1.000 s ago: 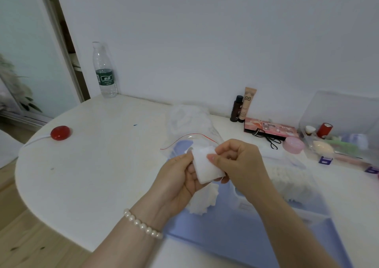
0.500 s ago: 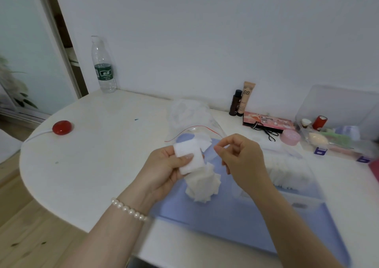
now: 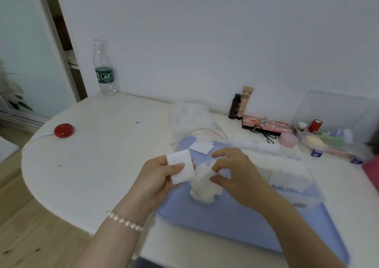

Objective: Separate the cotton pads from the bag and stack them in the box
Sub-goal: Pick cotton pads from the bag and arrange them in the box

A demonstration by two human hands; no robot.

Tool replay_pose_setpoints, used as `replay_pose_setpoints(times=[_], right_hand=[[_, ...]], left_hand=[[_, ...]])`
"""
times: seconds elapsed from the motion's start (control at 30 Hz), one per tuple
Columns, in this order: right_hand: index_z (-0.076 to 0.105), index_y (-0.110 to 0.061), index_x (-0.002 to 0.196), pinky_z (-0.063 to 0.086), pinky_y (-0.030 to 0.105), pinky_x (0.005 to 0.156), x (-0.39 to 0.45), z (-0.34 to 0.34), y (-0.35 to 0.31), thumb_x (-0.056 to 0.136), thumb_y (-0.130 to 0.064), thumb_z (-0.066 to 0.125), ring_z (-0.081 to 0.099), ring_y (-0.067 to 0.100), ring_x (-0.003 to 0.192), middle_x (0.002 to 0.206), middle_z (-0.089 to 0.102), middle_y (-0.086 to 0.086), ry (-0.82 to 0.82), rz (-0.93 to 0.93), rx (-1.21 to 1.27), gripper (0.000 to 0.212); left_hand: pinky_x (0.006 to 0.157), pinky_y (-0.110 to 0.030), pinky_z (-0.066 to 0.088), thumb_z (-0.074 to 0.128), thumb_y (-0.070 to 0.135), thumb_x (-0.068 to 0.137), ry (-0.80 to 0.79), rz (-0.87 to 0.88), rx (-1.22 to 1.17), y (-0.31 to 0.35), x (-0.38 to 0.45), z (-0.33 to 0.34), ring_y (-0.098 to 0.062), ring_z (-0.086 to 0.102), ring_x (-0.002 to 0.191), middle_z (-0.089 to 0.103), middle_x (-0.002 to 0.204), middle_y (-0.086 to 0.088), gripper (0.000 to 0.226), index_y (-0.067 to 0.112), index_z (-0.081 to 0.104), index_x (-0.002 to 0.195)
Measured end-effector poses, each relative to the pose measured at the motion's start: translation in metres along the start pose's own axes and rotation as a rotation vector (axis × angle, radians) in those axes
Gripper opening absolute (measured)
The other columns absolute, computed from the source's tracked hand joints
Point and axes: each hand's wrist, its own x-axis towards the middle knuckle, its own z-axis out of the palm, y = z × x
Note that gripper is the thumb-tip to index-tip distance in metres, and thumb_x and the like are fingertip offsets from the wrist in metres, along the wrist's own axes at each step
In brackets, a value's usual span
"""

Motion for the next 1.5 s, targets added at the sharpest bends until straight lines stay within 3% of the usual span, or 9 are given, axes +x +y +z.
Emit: replay_pose_setpoints(times=[0.13,0.3,0.5,0.67,1.0,1.13,1.3,1.4,1.5], right_hand=[[0.067,-0.018,0.071,0.043,0.010,0.065,0.005,-0.041,-0.016,0.078,0.003,0.068,0.063,0.003,0.065,0.074,0.071,-0.002,-0.150,0.185,0.459,0.022],[0.072,-0.001,0.089,0.052,0.022,0.064,0.014,-0.057,-0.023,0.085,0.000,0.061,0.065,0.021,0.069,0.079,0.072,0.008,-0.458,0.140,0.573,0.012],[0.071,-0.010,0.082,0.054,0.024,0.051,0.025,-0.041,-0.027,0.079,0.004,0.068,0.066,0.025,0.058,0.073,0.065,0.011,-0.301,0.219,0.421,0.014],[0.069,-0.008,0.075,0.052,0.024,0.048,0.026,-0.041,-0.029,0.073,0.007,0.072,0.062,0.022,0.047,0.066,0.062,0.005,-0.235,0.237,0.400,0.016],[0.065,-0.013,0.072,0.046,0.020,0.042,0.026,-0.038,-0.034,0.072,0.005,0.073,0.055,0.011,0.037,0.065,0.062,0.004,-0.282,0.223,0.362,0.020],[0.065,-0.012,0.073,0.045,0.020,0.039,0.026,-0.034,-0.033,0.073,0.005,0.073,0.054,0.012,0.035,0.065,0.062,0.006,-0.303,0.233,0.373,0.019],[0.065,-0.011,0.074,0.051,0.025,0.045,0.028,-0.026,-0.027,0.082,0.001,0.065,0.057,0.010,0.041,0.055,0.061,-0.009,-0.114,0.235,0.398,0.014],[0.069,-0.014,0.082,0.053,0.019,0.068,0.024,-0.024,-0.013,0.081,0.009,0.054,0.062,0.011,0.071,0.072,0.063,-0.013,0.003,0.193,0.246,0.027],[0.069,-0.020,0.094,0.036,0.007,0.084,0.010,-0.018,-0.003,0.069,0.009,0.052,0.051,0.007,0.097,0.100,0.061,-0.009,-0.214,0.088,0.023,0.042]], left_hand=[[0.067,-0.030,0.059,0.048,-0.013,0.087,-0.055,-0.013,0.059,-0.003,-0.001,0.007,-0.023,0.071,0.077,0.072,0.091,-0.018,0.021,-0.009,0.064,0.100],[0.060,-0.024,0.054,0.047,-0.016,0.085,-0.266,-0.085,0.229,-0.006,-0.008,0.026,-0.019,0.070,0.078,0.072,0.091,-0.013,0.030,-0.005,0.065,0.107],[0.073,-0.031,0.056,0.038,-0.024,0.082,-0.390,-0.162,0.291,-0.009,-0.007,0.027,-0.022,0.068,0.088,0.070,0.099,-0.012,0.044,-0.001,0.062,0.112],[0.086,-0.035,0.053,0.050,-0.016,0.060,-0.478,-0.174,0.296,-0.007,-0.008,0.021,-0.025,0.065,0.103,0.068,0.113,-0.013,0.057,0.003,0.064,0.112],[0.082,-0.032,0.054,0.059,-0.015,0.055,-0.589,-0.204,0.268,0.001,-0.012,0.012,-0.025,0.066,0.100,0.069,0.109,-0.015,0.059,0.000,0.062,0.112],[0.088,-0.040,0.052,0.066,0.005,0.070,-0.528,-0.228,0.213,-0.001,-0.013,0.013,-0.026,0.067,0.098,0.069,0.108,-0.014,0.037,0.000,0.065,0.106],[0.083,-0.037,0.056,0.053,-0.007,0.085,-0.349,-0.191,0.206,-0.003,-0.010,0.009,-0.028,0.068,0.095,0.069,0.107,-0.019,0.025,-0.003,0.065,0.106],[0.075,-0.031,0.058,0.048,-0.010,0.087,-0.184,-0.132,0.122,0.003,-0.005,-0.002,-0.025,0.071,0.085,0.070,0.101,-0.020,0.022,-0.007,0.064,0.102],[0.071,-0.030,0.059,0.045,-0.012,0.088,-0.104,-0.110,0.065,0.008,-0.001,-0.013,-0.026,0.072,0.078,0.071,0.093,-0.022,0.022,-0.013,0.061,0.103]])
